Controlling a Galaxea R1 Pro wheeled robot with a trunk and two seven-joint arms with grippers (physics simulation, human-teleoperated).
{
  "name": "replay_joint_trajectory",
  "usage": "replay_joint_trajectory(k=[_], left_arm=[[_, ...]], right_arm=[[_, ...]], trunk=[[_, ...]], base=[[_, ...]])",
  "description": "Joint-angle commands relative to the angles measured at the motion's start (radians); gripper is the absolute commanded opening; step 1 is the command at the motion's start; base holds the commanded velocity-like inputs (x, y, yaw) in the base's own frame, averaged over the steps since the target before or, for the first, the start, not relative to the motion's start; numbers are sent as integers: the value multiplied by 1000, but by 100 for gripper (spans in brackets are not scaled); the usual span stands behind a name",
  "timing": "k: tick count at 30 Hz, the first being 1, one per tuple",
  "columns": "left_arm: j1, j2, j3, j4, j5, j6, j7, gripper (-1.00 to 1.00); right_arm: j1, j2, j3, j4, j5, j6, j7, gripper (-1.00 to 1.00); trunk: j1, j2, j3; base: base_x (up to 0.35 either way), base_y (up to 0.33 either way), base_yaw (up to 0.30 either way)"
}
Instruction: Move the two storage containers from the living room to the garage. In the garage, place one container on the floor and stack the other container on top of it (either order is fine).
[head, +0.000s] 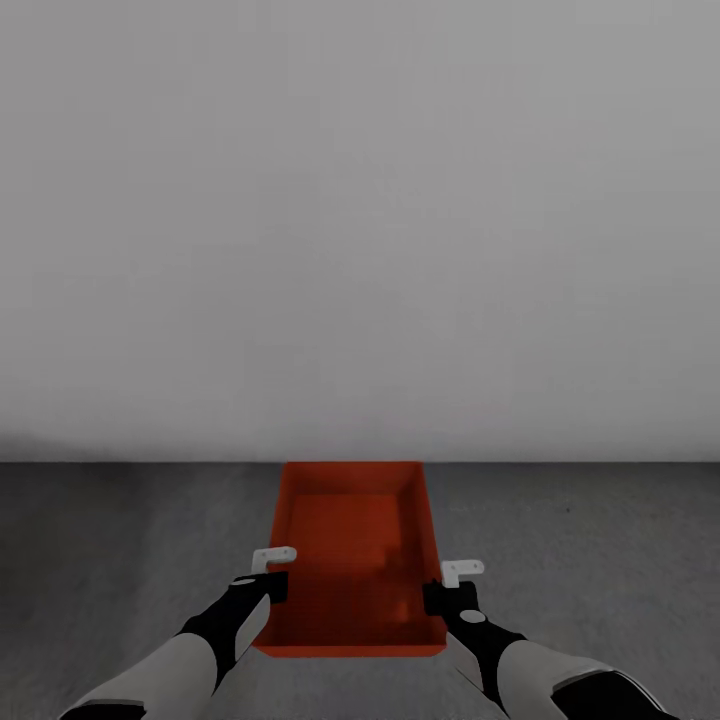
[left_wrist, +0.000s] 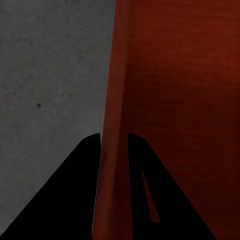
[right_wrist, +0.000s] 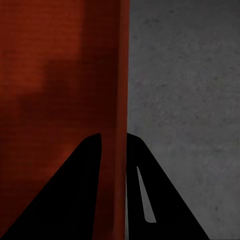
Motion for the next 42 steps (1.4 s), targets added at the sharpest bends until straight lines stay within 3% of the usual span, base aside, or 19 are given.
replay_joint_trajectory(k=[1, 8, 20, 37, 42], left_arm=[[-1, 2, 36, -6, -4, -71, 7, -100], [-1, 1, 36, -7, -2, -71, 8, -100], [0, 2, 36, -5, 56, -72, 7, -100], [-1, 2, 36, -4, 59, -73, 7, -100], [0, 2, 36, -3, 59, -74, 7, -100]], right_arm=[[-1, 1, -70, 3, 6, -3, 8, -100], [-1, -1, -70, 3, 6, -3, 8, -100], [-1, -1, -70, 3, 3, -4, 8, -100], [-1, 1, -70, 3, 3, -4, 8, -100], [-1, 1, -70, 2, 3, -4, 8, -100]], trunk=[[0, -1, -3], [0, -1, -14], [0, -1, -30], [0, -1, -30], [19, -36, -46]], base=[[0, 0, 0], [0, 0, 0], [0, 0, 0], [0, 0, 0], [0, 0, 0]])
